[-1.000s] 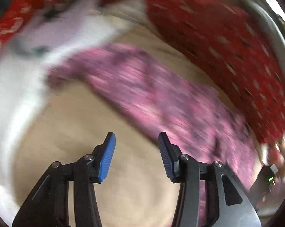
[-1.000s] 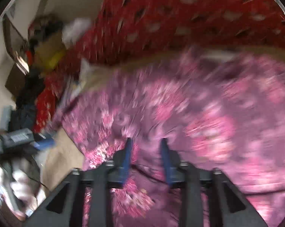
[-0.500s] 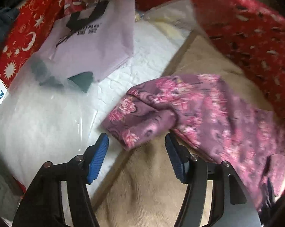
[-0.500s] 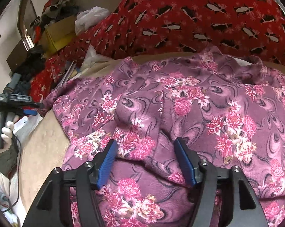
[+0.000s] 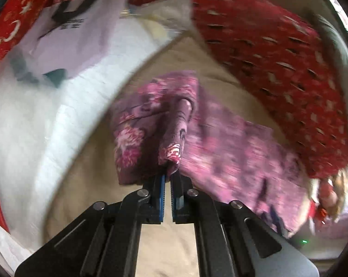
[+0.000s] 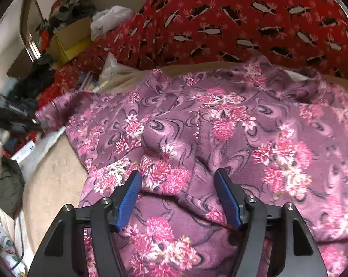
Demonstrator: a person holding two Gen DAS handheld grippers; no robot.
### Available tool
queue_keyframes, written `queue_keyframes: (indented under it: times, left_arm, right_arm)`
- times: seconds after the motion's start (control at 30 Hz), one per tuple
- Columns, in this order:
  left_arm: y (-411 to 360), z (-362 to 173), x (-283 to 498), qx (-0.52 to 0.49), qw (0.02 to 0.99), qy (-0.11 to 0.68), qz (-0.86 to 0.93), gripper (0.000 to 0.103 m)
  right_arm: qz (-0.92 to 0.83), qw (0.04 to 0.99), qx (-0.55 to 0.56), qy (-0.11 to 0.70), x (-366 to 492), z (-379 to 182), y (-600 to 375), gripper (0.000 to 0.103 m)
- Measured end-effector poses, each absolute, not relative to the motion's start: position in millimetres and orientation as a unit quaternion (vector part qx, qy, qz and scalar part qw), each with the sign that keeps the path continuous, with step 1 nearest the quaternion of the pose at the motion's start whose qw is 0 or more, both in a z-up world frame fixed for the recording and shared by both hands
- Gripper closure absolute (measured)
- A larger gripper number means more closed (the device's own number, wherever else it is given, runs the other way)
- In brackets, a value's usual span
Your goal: Fold small clothes
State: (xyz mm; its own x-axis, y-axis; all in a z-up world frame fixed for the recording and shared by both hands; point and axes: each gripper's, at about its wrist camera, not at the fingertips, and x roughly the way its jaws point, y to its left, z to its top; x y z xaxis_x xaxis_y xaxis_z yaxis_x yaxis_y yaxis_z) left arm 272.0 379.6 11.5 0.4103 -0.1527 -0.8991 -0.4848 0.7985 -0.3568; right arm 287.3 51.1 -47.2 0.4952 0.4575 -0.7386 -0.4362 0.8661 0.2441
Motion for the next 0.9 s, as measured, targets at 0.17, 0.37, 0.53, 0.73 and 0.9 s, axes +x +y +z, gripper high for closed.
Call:
queue_keyframes:
  times: [0.17,0.37,0.53,0.73,0.9]
  left_arm:
    - [317.2,34.4,282.5,-0.300,0.790,0.531,0.062,0.101]
    - [232.2,39.7,302.9,-0.300,0.784,0.544,0.005,0.101]
    - [157.6,33.1,325.1,-0.291,0.774,0.561,-0.040,0.101]
    - [86.9,-21.7,344.9,-0.290,0.741,0.603,-0.065,0.101]
    - [69.1,-69.2,352.9,-0.301,0.715,0.629,-0.051,0.101]
  right_arm:
    - [0.231,0.881,-0.023,0.411,266.7,-29.5,32.9,0.041]
    - [0.170,0.908,-0.063,0.377,252.9,-6.8,-28.7,0.039]
    - [0.128,0.900,-0.059,0.413,259.5,-24.4,-80.7,0.038]
    - [0.137,0.903,-0.032,0.406,253.0,-42.6,-96.2,0.034]
    - [0.146,0.903,-0.027,0.404,250.5,-43.7,-96.4,0.031]
